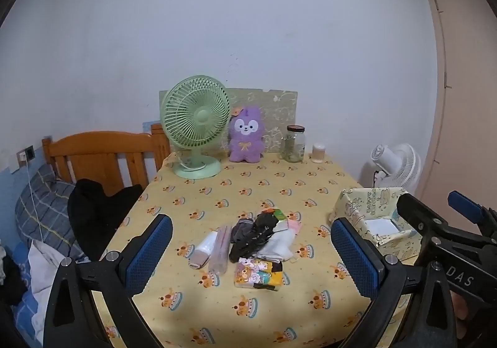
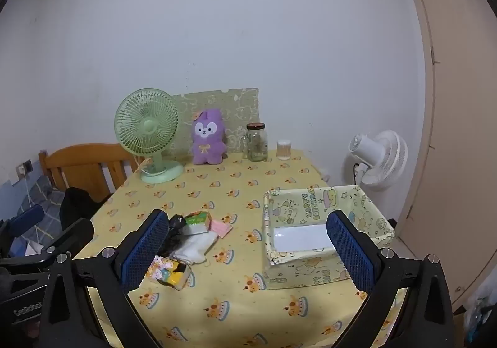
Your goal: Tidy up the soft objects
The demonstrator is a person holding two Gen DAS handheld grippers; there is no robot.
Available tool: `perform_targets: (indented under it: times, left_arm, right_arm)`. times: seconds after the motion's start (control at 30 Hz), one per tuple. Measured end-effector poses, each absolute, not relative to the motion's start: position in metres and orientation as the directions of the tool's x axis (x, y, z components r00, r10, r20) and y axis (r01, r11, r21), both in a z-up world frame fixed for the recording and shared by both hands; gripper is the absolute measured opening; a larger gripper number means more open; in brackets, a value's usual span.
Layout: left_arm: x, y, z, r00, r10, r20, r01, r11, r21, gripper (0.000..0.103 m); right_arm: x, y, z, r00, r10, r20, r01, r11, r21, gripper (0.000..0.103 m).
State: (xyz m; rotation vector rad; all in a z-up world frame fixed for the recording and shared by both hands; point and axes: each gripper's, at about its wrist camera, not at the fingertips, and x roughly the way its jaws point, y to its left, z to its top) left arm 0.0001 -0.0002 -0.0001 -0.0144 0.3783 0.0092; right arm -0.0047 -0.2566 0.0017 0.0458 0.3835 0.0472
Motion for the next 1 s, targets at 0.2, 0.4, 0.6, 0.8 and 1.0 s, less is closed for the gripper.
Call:
perform_targets:
  times: [0.2, 0.4, 0.6, 0.8, 1.0]
  left_arm:
    - [0.011, -0.009, -0.005, 0.916, 0.030, -0.401, -0.026, 1.000, 0.016, 0.103]
    - [0.026, 0.002, -0.005, 0.910, -0.007, -0.414, -0.004, 1.000, -0.027, 0.103]
    - [0.037, 0.005, -0.013, 0.904, -0.023, -0.427, 0.006, 0.999, -0.040, 0.103]
    - [0.044, 0.007, -0.017, 0.902, -0.019, -0.432, 0.006, 1.000, -0.030, 0.103]
    - [0.050, 0.012, -0.020, 0.893, -0.025, -0.449, 0.010, 0.999, -0.037, 0.103]
  right_arm:
    - [0.007, -0.257, -0.003, 0.920, 0.046, -0.390, -0.028, 0.998, 0.052, 0.103]
    - [0.016, -0.252, -0.008, 0.911, 0.024, -0.412, -0.017, 1.000, 0.020, 0.103]
    - [0.028, -0.251, -0.011, 0.907, 0.017, -0.420, -0.011, 1.000, 0.016, 0.103]
    - [0.044, -0.248, -0.018, 0.894, 0.013, -0.447, -0.002, 1.000, 0.024, 0.103]
    - [0.048, -0.242, -0.018, 0.892, -0.003, -0.451, 0.003, 1.000, -0.001, 0.103]
